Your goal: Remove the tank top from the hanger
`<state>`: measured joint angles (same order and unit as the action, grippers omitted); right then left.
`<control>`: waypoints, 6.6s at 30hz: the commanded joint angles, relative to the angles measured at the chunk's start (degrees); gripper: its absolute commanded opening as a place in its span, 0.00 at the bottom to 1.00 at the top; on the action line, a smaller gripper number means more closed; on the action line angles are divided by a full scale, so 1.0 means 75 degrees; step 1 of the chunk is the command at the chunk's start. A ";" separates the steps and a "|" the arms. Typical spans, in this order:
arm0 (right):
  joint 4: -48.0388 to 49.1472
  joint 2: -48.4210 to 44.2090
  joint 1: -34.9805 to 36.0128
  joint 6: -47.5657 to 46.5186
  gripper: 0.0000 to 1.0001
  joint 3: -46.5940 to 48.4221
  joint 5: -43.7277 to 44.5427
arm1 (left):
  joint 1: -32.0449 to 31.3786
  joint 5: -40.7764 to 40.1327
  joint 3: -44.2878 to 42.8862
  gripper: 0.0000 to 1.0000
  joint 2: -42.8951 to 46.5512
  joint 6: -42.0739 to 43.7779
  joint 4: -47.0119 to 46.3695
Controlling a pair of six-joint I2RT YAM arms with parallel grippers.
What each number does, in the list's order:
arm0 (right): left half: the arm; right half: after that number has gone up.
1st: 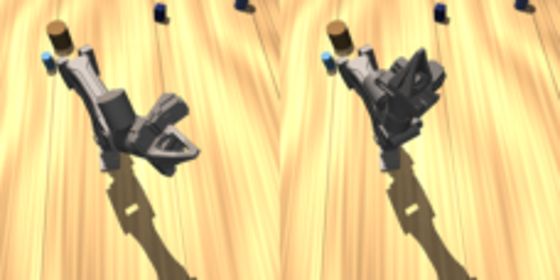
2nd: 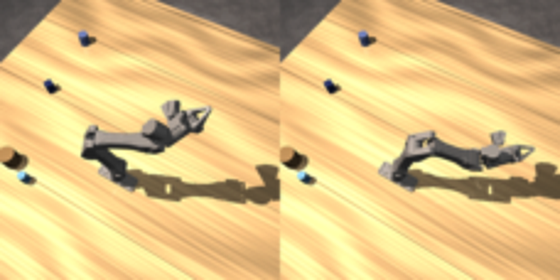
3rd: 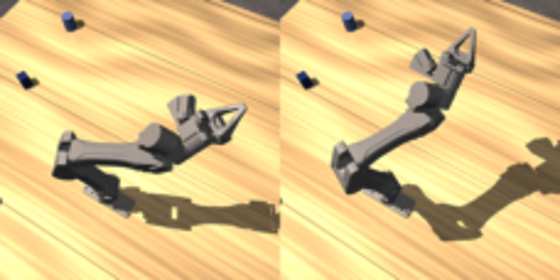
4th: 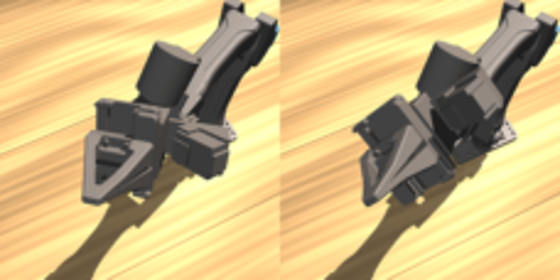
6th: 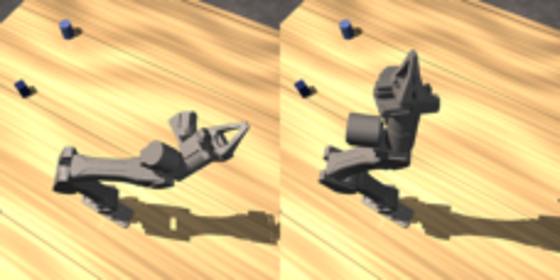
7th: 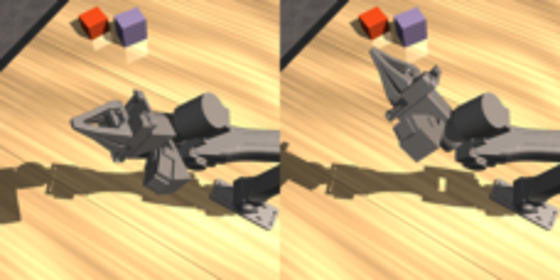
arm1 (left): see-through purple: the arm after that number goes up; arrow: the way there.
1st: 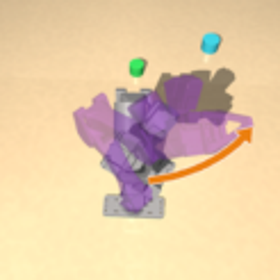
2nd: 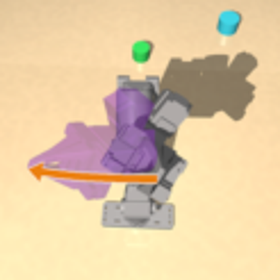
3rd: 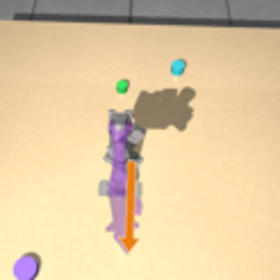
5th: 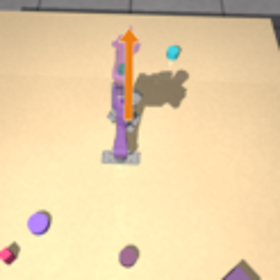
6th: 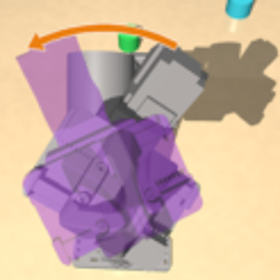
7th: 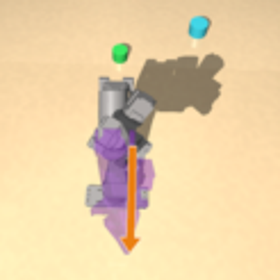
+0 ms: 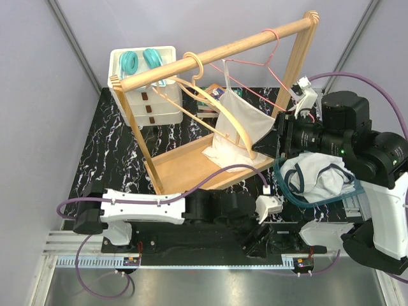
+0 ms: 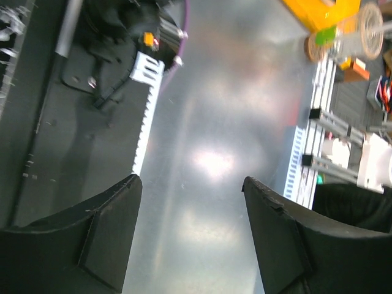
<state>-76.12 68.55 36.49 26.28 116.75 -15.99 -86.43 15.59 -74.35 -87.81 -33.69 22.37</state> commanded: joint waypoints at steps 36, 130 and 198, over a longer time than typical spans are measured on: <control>0.0047 0.3574 0.0243 -0.1923 0.72 0.3723 -0.0258 | 0.0508 -0.3028 -0.1877 0.69 -0.2589 0.1656 0.0416; 0.1229 0.1102 -0.3295 -0.1676 0.97 0.0384 0.2320 | 0.0907 -0.4213 -0.5427 0.70 -0.1593 0.1705 0.1599; 0.0446 -0.3035 -0.3412 -0.0246 0.71 -0.2114 0.0081 | 0.3403 -0.5056 -0.7267 0.47 -0.3456 -0.0312 -0.1658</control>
<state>-69.95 45.41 11.07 24.03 98.72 -14.70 -61.43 -22.55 -127.96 -112.64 -34.65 15.53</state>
